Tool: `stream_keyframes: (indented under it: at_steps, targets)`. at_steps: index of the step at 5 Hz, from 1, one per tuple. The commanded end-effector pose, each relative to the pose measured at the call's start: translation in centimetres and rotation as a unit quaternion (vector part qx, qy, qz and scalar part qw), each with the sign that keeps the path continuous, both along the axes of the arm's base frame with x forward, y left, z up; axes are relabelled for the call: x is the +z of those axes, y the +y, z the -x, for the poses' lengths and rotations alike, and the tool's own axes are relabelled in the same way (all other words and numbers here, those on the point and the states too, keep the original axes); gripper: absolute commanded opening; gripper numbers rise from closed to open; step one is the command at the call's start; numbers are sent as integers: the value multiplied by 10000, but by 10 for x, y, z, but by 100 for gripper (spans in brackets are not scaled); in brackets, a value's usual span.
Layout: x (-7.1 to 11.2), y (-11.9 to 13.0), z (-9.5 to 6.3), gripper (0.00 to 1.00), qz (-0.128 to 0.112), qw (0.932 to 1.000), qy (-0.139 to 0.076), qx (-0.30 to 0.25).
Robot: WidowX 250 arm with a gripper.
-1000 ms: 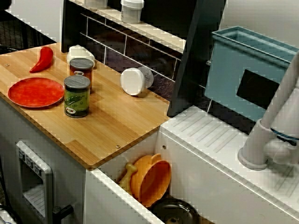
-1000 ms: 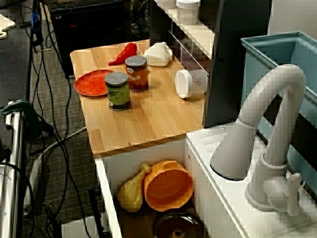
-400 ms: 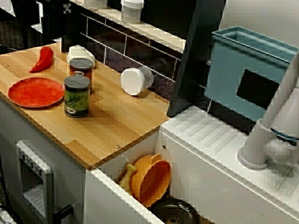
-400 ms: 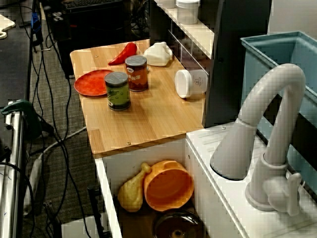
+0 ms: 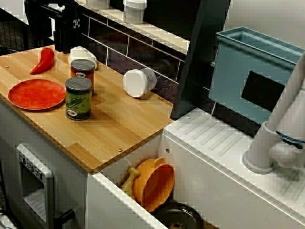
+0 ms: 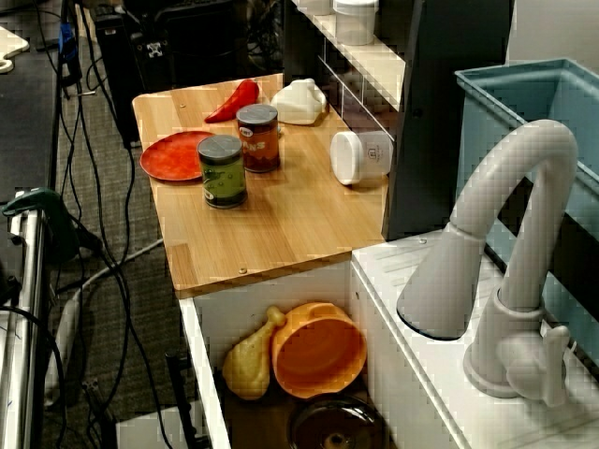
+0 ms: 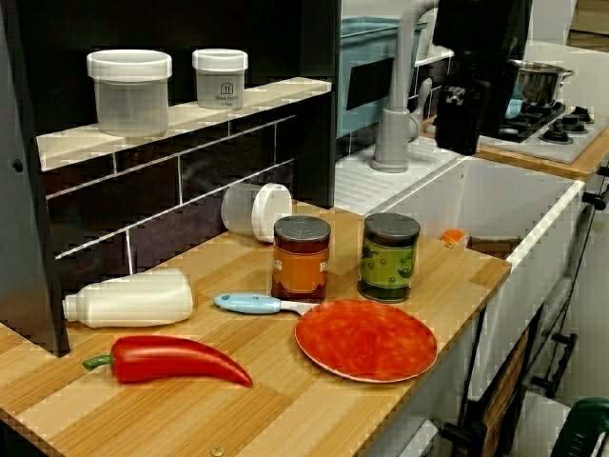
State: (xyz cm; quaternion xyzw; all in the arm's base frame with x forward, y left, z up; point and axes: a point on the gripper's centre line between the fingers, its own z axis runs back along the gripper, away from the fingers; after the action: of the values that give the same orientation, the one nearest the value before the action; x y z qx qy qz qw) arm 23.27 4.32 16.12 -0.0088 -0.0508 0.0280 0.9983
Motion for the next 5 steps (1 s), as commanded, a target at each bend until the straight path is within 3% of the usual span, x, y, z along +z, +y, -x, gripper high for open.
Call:
stream_keyframes:
  at_steps: [1, 2, 4, 5]
  targets:
    - [-16, 10, -10, 100, 382, 9991, -100, 123]
    - [-30, 8, -14, 100, 547, 9978, -217, 317]
    - [-51, 5, -37, 100, 314, 9984, -166, 433]
    - [-58, 3, -41, 100, 221, 9986, -156, 460]
